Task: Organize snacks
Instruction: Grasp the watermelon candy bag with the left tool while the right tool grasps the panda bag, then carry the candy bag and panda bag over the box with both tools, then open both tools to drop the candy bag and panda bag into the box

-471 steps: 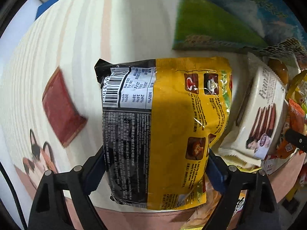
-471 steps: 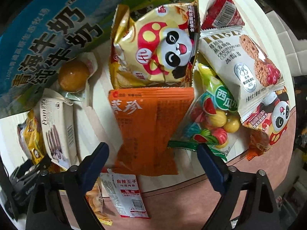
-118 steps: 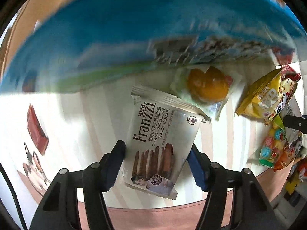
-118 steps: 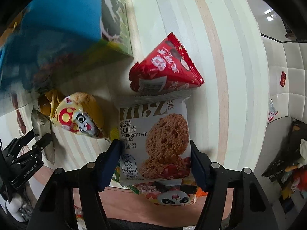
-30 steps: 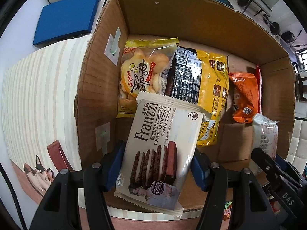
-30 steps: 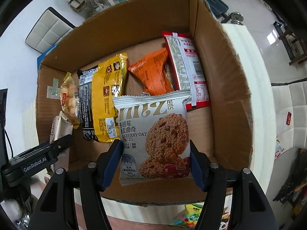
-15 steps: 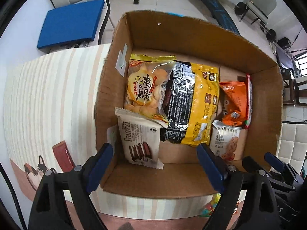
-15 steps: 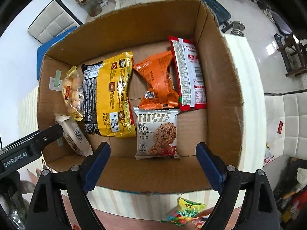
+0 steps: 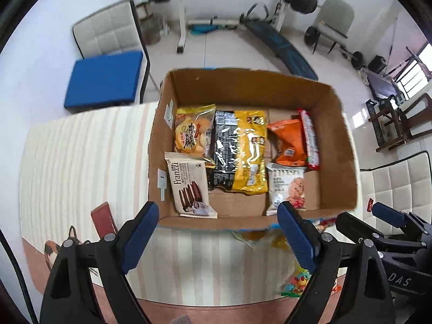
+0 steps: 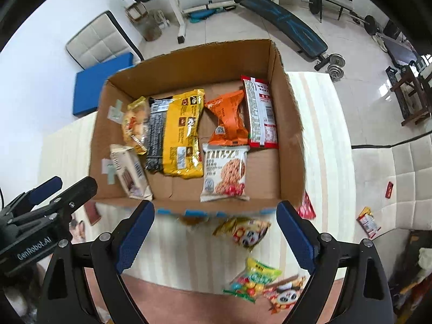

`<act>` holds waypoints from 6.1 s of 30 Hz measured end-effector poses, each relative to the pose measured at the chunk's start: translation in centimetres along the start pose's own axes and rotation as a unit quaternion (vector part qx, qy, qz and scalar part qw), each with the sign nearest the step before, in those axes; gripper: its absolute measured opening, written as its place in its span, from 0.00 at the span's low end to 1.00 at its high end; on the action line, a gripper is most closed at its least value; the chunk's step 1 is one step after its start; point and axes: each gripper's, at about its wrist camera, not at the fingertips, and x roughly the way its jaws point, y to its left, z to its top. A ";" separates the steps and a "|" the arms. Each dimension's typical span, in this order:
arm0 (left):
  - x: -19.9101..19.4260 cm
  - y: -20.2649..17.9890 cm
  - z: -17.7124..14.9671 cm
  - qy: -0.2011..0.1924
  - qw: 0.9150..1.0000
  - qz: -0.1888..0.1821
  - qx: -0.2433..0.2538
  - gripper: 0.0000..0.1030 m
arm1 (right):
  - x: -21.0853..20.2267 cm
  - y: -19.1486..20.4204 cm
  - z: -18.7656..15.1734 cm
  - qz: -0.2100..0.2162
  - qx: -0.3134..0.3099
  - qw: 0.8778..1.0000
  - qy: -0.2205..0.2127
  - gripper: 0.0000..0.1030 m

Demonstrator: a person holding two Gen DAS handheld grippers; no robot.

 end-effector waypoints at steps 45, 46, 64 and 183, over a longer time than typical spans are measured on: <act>15.1 -18.9 -16.3 0.199 0.963 -0.011 0.180 0.87 | 12.0 -22.4 -18.2 -0.010 0.207 0.962 0.179 0.76; 15.6 -19.2 -16.2 0.204 0.962 -0.014 0.180 0.87 | 12.1 -22.4 -18.3 -0.009 0.209 0.961 0.181 0.76; 16.1 -19.1 -16.8 0.207 0.961 -0.036 0.178 0.53 | 13.3 -21.4 -17.8 -0.014 0.202 0.959 0.200 0.76; 0.9 -0.1 -1.9 -0.036 0.999 -0.016 -0.011 0.80 | 0.6 -1.1 -2.6 0.015 0.030 0.998 -0.043 0.90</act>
